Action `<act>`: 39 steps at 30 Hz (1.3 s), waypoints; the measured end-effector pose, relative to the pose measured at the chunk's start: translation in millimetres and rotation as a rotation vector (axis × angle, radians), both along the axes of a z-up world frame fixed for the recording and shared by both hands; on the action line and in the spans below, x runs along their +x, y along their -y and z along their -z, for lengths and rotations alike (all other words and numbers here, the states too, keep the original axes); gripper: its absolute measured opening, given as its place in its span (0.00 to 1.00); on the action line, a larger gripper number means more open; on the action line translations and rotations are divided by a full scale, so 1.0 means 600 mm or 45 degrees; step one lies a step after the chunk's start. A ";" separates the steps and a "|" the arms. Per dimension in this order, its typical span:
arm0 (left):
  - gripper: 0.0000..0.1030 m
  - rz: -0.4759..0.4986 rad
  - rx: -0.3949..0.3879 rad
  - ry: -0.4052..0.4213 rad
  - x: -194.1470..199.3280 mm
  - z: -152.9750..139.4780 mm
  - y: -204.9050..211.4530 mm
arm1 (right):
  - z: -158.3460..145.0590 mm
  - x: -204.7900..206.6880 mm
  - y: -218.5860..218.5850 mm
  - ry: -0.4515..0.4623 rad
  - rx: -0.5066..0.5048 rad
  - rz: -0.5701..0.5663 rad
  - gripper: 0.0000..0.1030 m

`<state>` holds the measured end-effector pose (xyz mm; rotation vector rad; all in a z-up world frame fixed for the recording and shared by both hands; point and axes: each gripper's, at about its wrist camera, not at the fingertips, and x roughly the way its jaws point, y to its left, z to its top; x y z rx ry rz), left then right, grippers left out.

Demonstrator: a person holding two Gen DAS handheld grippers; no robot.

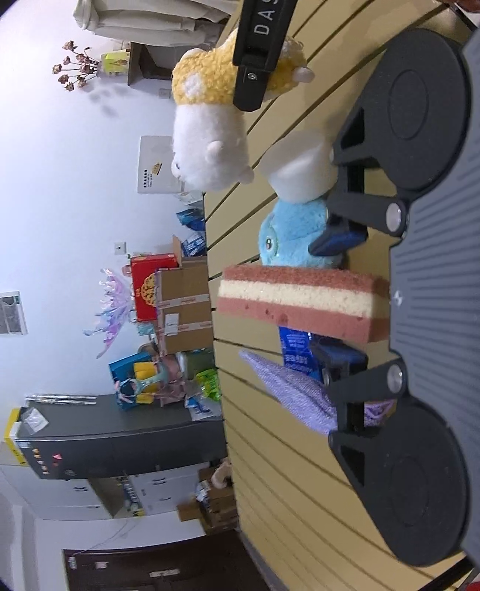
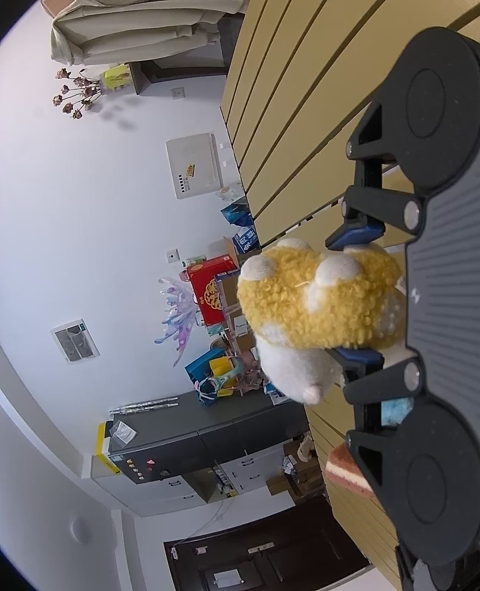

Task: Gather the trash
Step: 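Carry the yellow-white plush and pink-cream sponge down over the black bin with both tools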

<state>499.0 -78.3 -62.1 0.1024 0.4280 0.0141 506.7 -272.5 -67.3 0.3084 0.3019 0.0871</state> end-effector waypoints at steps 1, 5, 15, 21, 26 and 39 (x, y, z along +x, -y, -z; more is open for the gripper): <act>0.53 -0.003 0.016 0.010 -0.001 0.000 0.002 | 0.000 0.001 -0.001 -0.003 -0.002 -0.001 0.51; 0.31 0.004 0.048 0.008 0.001 0.007 0.012 | -0.004 0.007 -0.007 -0.016 -0.016 -0.005 0.51; 0.30 -0.034 0.057 0.140 -0.028 -0.012 0.018 | -0.009 0.012 -0.006 -0.012 -0.015 0.009 0.51; 0.30 -0.034 0.038 0.163 -0.036 -0.024 0.017 | -0.007 0.008 -0.009 0.000 -0.017 0.004 0.51; 0.30 -0.035 0.033 0.205 -0.064 -0.037 0.023 | -0.011 -0.013 -0.008 0.036 -0.028 -0.004 0.51; 0.30 -0.061 -0.055 0.200 -0.162 -0.070 -0.025 | -0.054 -0.143 -0.013 0.146 -0.105 -0.038 0.51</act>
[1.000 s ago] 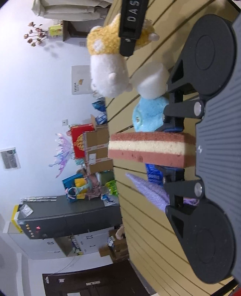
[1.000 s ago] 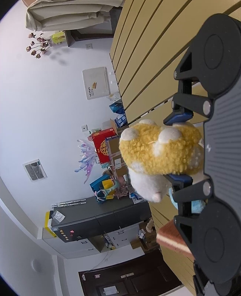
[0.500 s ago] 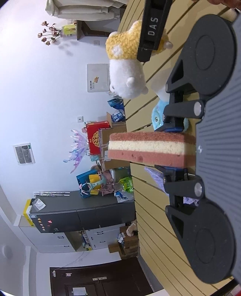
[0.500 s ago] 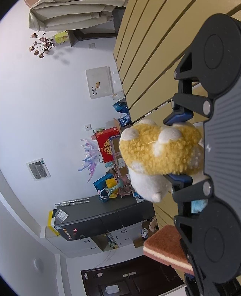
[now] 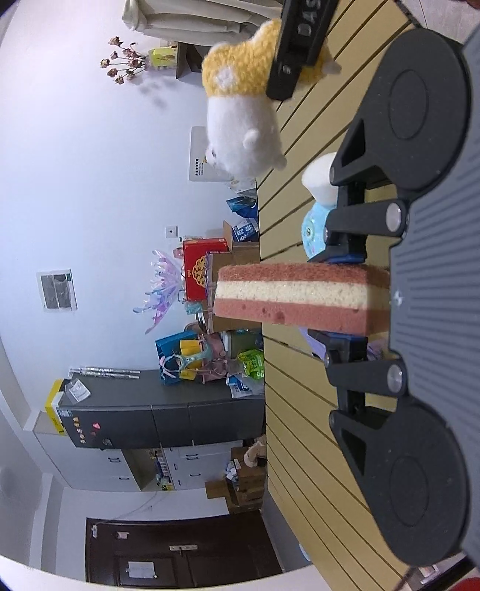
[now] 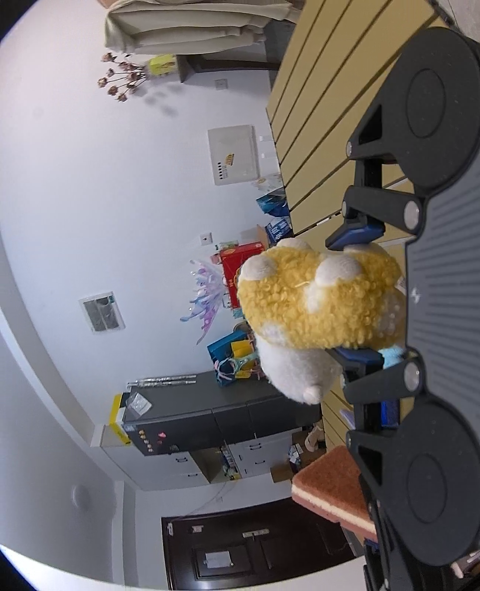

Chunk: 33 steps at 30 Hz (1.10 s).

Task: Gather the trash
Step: 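Carry the yellow-white plush and pink-cream sponge down over the black bin with both tools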

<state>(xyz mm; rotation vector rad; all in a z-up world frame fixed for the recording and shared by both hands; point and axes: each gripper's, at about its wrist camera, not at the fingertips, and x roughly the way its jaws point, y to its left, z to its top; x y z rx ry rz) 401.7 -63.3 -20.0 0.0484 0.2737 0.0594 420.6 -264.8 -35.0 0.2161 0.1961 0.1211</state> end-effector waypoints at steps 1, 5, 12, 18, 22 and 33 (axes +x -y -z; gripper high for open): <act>0.30 -0.002 -0.004 0.003 -0.009 -0.001 -0.005 | -0.003 -0.011 0.000 0.006 -0.004 -0.003 0.51; 0.30 -0.004 -0.028 -0.008 -0.048 -0.005 -0.022 | -0.016 -0.058 -0.002 0.020 -0.037 -0.019 0.51; 0.30 0.004 -0.099 -0.051 -0.130 -0.013 -0.045 | -0.032 -0.148 -0.009 0.018 -0.107 -0.055 0.51; 0.30 0.034 -0.093 -0.111 -0.200 -0.006 -0.052 | -0.020 -0.228 -0.014 -0.056 -0.110 -0.086 0.51; 0.30 0.051 -0.063 -0.142 -0.241 -0.001 -0.054 | -0.013 -0.278 -0.016 -0.086 -0.116 -0.092 0.51; 0.30 0.087 0.011 -0.225 -0.328 0.029 -0.054 | 0.008 -0.376 -0.022 -0.157 -0.137 -0.099 0.51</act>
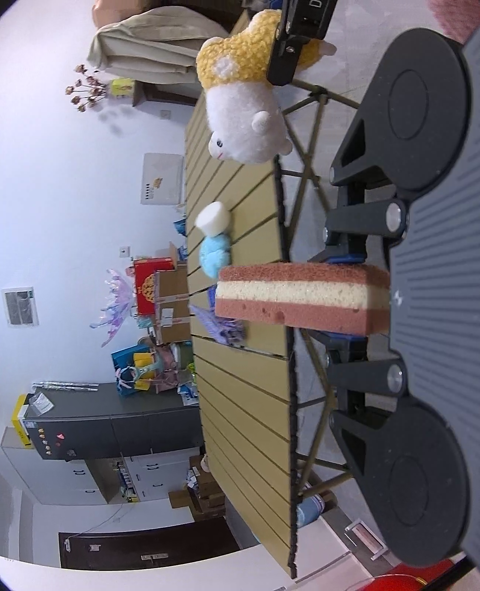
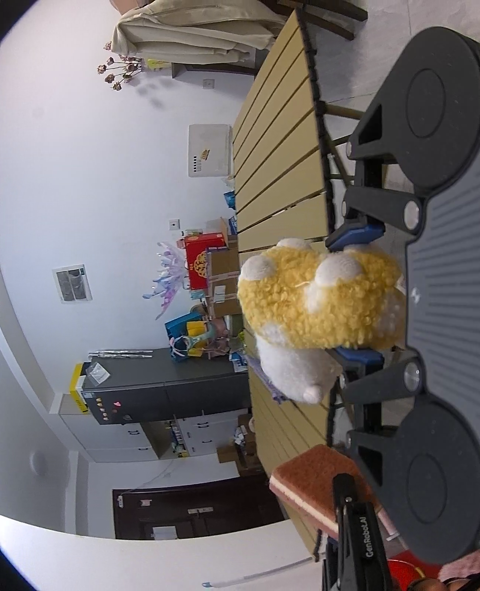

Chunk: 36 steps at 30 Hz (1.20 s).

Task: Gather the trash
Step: 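Carry the yellow-white plush and pink-cream sponge down over the black bin with both tools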

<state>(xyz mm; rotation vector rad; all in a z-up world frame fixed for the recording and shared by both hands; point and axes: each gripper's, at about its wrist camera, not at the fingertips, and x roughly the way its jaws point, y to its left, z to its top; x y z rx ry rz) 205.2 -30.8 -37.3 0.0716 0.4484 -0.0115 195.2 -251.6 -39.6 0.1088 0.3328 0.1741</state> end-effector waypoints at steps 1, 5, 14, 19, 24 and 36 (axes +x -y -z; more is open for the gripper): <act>0.30 0.003 0.002 -0.015 -0.006 0.005 -0.001 | 0.002 -0.004 0.001 -0.009 -0.004 -0.001 0.51; 0.30 0.009 0.017 -0.056 -0.022 0.024 -0.004 | 0.021 -0.025 0.003 -0.048 -0.020 -0.004 0.51; 0.30 -0.002 0.042 -0.213 -0.022 0.094 -0.021 | 0.079 -0.020 0.006 -0.166 -0.014 0.010 0.51; 0.30 -0.016 0.014 -0.325 -0.002 0.136 -0.034 | 0.110 -0.008 0.009 -0.231 -0.021 0.018 0.51; 0.30 -0.026 0.012 -0.421 0.016 0.173 -0.037 | 0.140 0.009 0.015 -0.288 -0.020 0.032 0.51; 0.30 -0.100 -0.029 -0.705 0.072 0.246 -0.053 | 0.201 0.057 0.040 -0.404 -0.026 0.099 0.51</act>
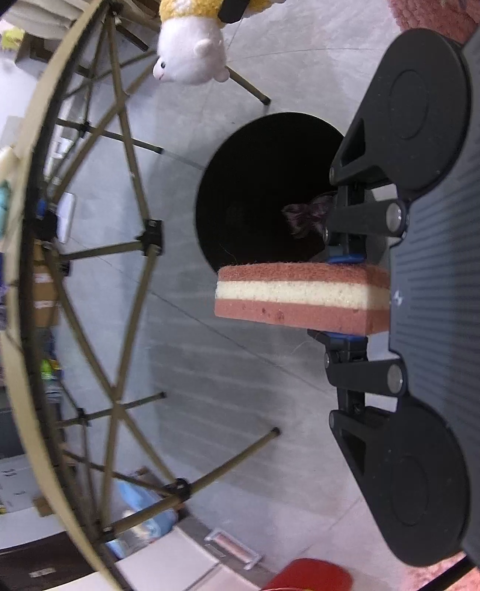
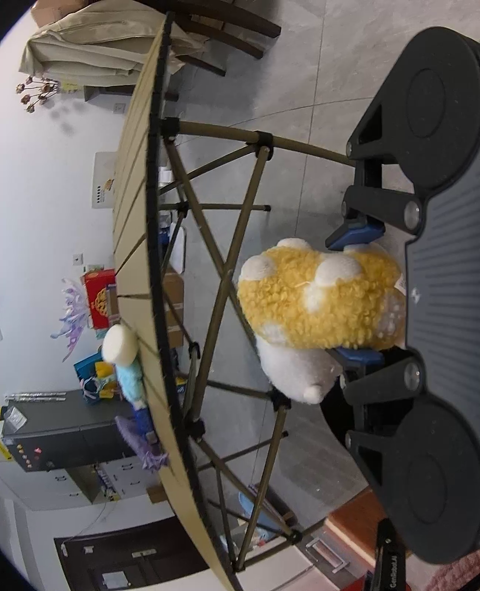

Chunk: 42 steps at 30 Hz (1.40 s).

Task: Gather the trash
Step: 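Carry the yellow-white plush and pink-cream sponge down over the black bin with both tools, then lower the pink-cream sponge into the bin and open the left tool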

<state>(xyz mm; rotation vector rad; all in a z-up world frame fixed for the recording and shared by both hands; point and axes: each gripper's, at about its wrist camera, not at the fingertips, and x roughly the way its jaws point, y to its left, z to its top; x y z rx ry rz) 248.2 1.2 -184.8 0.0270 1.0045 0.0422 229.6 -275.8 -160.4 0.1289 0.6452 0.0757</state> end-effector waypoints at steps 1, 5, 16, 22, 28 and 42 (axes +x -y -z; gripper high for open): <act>0.30 -0.006 -0.007 -0.020 0.005 0.003 -0.001 | 0.005 0.006 0.002 -0.012 -0.001 0.007 0.51; 0.30 -0.016 -0.025 -0.078 0.025 0.015 0.008 | 0.021 0.025 0.006 -0.046 0.004 0.031 0.51; 0.30 -0.014 -0.129 -0.167 0.083 0.027 0.047 | 0.056 0.080 0.006 -0.087 -0.002 0.081 0.51; 0.30 0.012 -0.156 -0.198 0.107 0.037 0.072 | 0.070 0.097 0.013 -0.103 0.005 0.101 0.51; 0.30 -0.005 -0.170 -0.229 0.132 0.049 0.086 | 0.079 0.106 0.019 -0.112 -0.003 0.112 0.51; 0.30 -0.027 -0.186 -0.273 0.161 0.069 0.136 | 0.091 0.114 0.030 -0.129 -0.021 0.151 0.51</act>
